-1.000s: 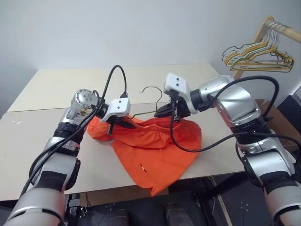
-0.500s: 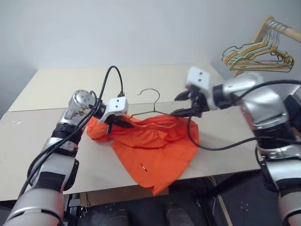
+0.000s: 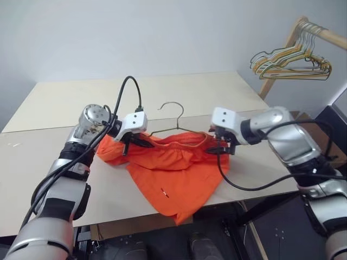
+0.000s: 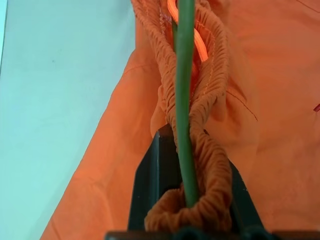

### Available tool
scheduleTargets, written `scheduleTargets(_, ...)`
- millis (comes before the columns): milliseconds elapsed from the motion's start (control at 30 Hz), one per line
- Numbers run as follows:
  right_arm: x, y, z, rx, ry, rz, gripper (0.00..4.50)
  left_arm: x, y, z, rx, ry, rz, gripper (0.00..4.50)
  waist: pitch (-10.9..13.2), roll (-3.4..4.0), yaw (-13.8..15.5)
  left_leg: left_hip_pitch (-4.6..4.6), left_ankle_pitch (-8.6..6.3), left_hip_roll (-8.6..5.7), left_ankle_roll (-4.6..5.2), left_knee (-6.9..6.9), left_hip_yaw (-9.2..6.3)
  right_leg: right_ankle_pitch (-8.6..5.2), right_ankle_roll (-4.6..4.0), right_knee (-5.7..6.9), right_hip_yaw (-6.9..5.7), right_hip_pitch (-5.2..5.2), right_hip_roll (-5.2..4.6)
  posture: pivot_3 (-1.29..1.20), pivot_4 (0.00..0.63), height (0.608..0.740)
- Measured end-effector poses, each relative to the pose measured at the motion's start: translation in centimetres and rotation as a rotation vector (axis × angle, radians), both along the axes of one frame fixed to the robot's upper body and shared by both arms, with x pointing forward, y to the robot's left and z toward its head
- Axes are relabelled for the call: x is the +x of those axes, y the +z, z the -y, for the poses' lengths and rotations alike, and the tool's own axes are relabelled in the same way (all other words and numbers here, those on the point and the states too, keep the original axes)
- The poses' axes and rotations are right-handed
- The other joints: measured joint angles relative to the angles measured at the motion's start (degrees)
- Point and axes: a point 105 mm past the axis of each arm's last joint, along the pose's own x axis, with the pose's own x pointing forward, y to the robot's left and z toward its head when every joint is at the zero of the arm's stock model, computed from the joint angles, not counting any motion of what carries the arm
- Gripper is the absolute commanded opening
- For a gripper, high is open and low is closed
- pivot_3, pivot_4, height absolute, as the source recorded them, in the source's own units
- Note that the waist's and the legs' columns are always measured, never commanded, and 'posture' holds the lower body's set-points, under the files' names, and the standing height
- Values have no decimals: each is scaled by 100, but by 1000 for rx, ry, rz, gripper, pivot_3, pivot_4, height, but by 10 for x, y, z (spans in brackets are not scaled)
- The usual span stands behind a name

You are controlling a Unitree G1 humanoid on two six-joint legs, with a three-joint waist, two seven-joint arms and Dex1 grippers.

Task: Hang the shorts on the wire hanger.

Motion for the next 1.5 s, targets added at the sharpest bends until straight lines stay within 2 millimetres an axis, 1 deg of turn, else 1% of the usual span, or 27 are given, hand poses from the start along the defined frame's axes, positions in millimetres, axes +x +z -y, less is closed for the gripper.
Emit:
scheduleTargets(67,0,-2,-4,-10,21,-14,3149,0,0,0,-1,0,0,0,0,0,5,1,0,-1,0,1,0,0,0,-1,0,3,-1,-110,0,740)
scheduleTargets(100,-1,-5,-5,-10,29,-28,2718,0,0,0,-1,0,1,0,0,0,8,1,0,-1,0,2,0,0,0,0,0,3,-1,-109,1,740)
scheduleTargets(167,-2,-9,-6,-17,37,-53,2022,0,1,0,-1,0,3,0,0,0,12,2,0,-1,0,3,-1,0,0,3,0,3,-1,-108,3,740)
scheduleTargets(300,-5,-11,-6,-24,58,-74,542,0,3,1,-3,-7,12,0,0,0,8,2,0,0,0,2,-2,0,1,2,0,2,0,-111,5,740)
scheduleTargets(333,-6,-11,-6,-25,64,-82,226,0,3,1,-3,-7,13,0,0,0,7,2,0,0,0,2,-2,0,1,2,-1,2,0,-111,5,740)
scheduleTargets(367,-7,-11,-7,-27,72,-86,59,0,3,1,-4,-7,14,0,0,0,7,2,0,0,0,2,-2,0,1,3,-1,2,1,-116,5,740)
scheduleTargets(533,-11,-11,-6,-33,91,-96,59,0,5,2,-16,-11,22,0,0,0,11,2,0,0,0,2,-2,0,1,3,-1,2,0,-123,4,740)
scheduleTargets(600,-12,-10,-5,-33,91,-108,0,0,6,4,-31,-13,25,701,0,0,11,2,0,-1,0,2,-2,0,1,2,-1,2,0,-124,4,740)
scheduleTargets(633,-13,-11,-3,-26,84,-120,0,0,9,6,-59,-13,29,962,0,0,14,1,0,0,0,2,-2,0,1,2,-1,2,0,-124,4,740)
scheduleTargets(733,-19,-15,-1,2,68,-167,0,1,20,14,-157,-16,29,1903,0,0,15,1,0,0,0,3,-4,0,1,3,-1,2,0,-126,5,740)
scheduleTargets(833,-30,-21,4,49,43,-232,0,2,39,22,-259,-27,32,2865,0,0,15,0,0,-1,0,3,-6,0,1,2,-2,2,-1,-126,5,740)
scheduleTargets(967,-42,-28,20,119,-50,-311,0,-2,66,24,-354,-54,56,4240,0,0,13,3,0,0,0,3,-7,-1,1,2,-2,5,-1,-135,9,740)
scheduleTargets(1000,-46,-29,24,142,-79,-329,0,-3,70,24,-371,-61,57,4477,0,0,14,2,0,0,0,3,-8,-1,1,3,-2,5,0,-137,10,740)
scheduleTargets(1067,-51,-32,33,187,-146,-357,0,-7,81,24,-400,-77,76,4477,0,0,12,3,0,0,0,3,-7,-1,1,3,-1,5,-1,-149,14,740)
scheduleTargets(1167,-59,-27,48,262,-249,-363,0,-15,95,23,-445,-109,95,4477,0,0,14,5,0,1,0,3,-6,-1,2,2,1,6,-1,-171,17,740)
scheduleTargets(1267,-67,-18,62,296,-319,-341,0,-23,91,17,-433,-129,82,4477,-1,2,-1,12,-1,3,1,2,-4,-1,2,2,2,11,2,-185,20,740)
scheduleTargets(1333,-74,-13,67,317,-350,-331,0,-22,88,17,-445,-111,66,4477,-1,1,4,11,-1,4,1,3,-5,-2,2,2,0,13,2,-190,22,740)
scheduleTargets(1367,-77,-12,71,327,-368,-328,0,-21,89,19,-467,-100,63,4477,-1,1,15,10,-1,2,1,3,-6,-2,4,0,0,14,1,-194,25,740)
scheduleTargets(1400,-83,-12,77,338,-404,-325,0,-18,95,21,-520,-72,68,4477,0,1,37,6,-1,2,1,3,-6,-3,5,-2,-1,14,0,-197,27,740)
scheduleTargets(1500,-94,-7,95,372,-528,-293,0,-12,119,17,-667,35,104,4477,0,0,23,4,-3,1,4,5,-3,-4,7,-3,6,11,-3,-202,33,740)
